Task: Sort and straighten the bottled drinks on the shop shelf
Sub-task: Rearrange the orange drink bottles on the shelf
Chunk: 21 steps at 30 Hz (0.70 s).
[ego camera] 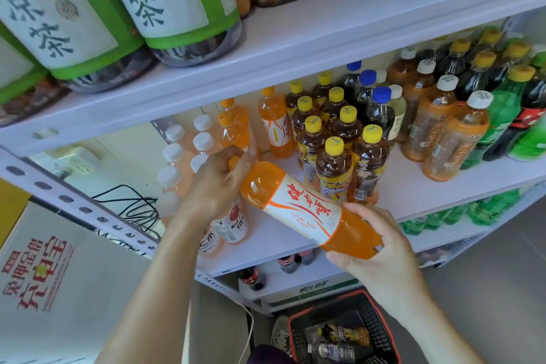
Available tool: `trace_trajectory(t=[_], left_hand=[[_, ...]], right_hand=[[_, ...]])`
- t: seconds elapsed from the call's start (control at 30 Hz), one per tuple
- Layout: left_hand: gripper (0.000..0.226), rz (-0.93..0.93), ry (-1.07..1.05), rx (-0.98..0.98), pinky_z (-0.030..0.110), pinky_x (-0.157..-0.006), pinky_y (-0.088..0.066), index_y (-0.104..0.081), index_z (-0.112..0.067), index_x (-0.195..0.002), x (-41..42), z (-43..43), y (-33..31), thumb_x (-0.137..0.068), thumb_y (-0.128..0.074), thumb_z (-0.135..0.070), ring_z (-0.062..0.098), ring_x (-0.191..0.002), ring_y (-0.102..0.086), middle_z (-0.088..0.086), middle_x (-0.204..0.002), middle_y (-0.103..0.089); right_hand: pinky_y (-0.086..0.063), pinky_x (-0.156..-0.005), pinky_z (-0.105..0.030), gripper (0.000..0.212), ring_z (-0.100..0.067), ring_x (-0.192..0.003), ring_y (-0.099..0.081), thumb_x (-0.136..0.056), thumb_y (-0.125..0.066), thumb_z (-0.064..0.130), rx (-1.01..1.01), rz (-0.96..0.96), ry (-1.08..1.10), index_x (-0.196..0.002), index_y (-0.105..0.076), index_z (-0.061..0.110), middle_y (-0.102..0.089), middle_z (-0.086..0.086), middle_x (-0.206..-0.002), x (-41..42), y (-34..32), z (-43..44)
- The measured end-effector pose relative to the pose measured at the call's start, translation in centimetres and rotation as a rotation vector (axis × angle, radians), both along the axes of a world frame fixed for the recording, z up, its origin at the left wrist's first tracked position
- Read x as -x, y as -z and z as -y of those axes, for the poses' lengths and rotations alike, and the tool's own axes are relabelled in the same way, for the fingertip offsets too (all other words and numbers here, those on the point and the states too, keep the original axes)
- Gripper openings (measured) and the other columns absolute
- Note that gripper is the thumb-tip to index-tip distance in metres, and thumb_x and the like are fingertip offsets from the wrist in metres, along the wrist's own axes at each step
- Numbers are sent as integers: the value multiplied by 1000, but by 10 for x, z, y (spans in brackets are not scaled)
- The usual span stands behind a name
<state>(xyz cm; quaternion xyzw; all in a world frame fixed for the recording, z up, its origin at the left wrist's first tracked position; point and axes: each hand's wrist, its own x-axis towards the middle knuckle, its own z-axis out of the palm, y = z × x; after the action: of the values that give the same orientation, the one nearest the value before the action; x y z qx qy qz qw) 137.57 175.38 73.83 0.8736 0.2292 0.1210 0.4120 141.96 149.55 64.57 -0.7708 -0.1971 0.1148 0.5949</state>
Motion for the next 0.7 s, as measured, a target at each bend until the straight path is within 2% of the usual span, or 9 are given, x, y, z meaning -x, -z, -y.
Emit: trace_trajectory(t=[0.1, 0.17, 0.3, 0.37, 0.43, 0.5, 0.6, 0.63, 0.7], left_hand=[[37, 73, 6, 104, 25, -59, -43, -70, -22, -88, -1, -4, 4, -88, -58, -57, 5, -58, -53, -8, -66, -62], [33, 132, -7, 173, 19, -53, -37, -70, -18, -85, -3, -4, 5, -88, -64, -50, 5, -53, -46, -7, -60, -56], [28, 260, -81, 248, 15, -50, -43, -67, -7, -85, -13, -2, 1, -87, -71, -35, 5, -53, -57, -7, -62, -64], [22, 285, -61, 173, 16, -53, -48, -68, -7, -85, -23, -1, 0, -86, -74, -28, 3, -58, -64, -8, -64, -68], [16, 229, -44, -8, 15, -53, -47, -69, -21, -81, -34, 0, 2, -84, -76, -35, -1, -60, -62, -14, -65, -67], [14, 154, -55, -177, 17, -57, -49, -68, -30, -81, -48, -3, 6, -82, -74, -42, 0, -69, -64, -17, -71, -67], [17, 104, -64, -279, 25, -67, -51, -69, -28, -96, -71, -15, 16, -84, -71, -40, 11, -80, -65, -11, -86, -69], [20, 96, -64, -302, 26, -69, -50, -69, -26, -100, -80, -18, 20, -85, -70, -40, 13, -83, -65, -8, -90, -69], [23, 93, -70, -323, 24, -68, -47, -67, -25, -105, -97, -23, 27, -87, -67, -39, 14, -84, -62, -6, -95, -67]], right_hand=[[-47, -70, -8, 74, 5, -112, -47, -61, -92, 21, 35, 46, 32, -119, -54, 46, -47, 24, -125, 2, 6, -4], [-48, -70, -7, 72, 7, -111, -46, -62, -91, 23, 34, 49, 18, -118, -52, 47, -46, 26, -123, 2, 7, -7], [-45, -83, -12, 67, 7, -116, -44, -74, -84, 28, 106, 83, -72, -129, -48, 41, -45, 24, -129, -1, 10, -18], [-43, -97, -18, 61, 5, -122, -42, -83, -75, 24, 148, 161, -94, -137, -47, 33, -45, 19, -133, -5, 9, -20], [-39, -104, -23, 57, 4, -124, -40, -88, -69, 18, 178, 250, -89, -140, -46, 26, -44, 17, -135, -12, 6, -20], [-35, -103, -18, 56, -4, -127, -42, -89, -66, 12, 201, 325, -76, -140, -46, 21, -45, 11, -139, -20, 0, -20], [-27, -100, -4, 55, -15, -126, -46, -86, -68, 6, 192, 427, -20, -138, -49, 12, -50, 0, -137, -32, -9, -25], [-28, -100, -4, 55, -16, -126, -47, -86, -68, 5, 185, 447, -1, -137, -49, 11, -51, -2, -136, -36, -12, -28], [-38, -101, -19, 58, -18, -125, -49, -85, -68, 3, 166, 449, 12, -139, -47, 11, -50, -3, -136, -42, -16, -32]])
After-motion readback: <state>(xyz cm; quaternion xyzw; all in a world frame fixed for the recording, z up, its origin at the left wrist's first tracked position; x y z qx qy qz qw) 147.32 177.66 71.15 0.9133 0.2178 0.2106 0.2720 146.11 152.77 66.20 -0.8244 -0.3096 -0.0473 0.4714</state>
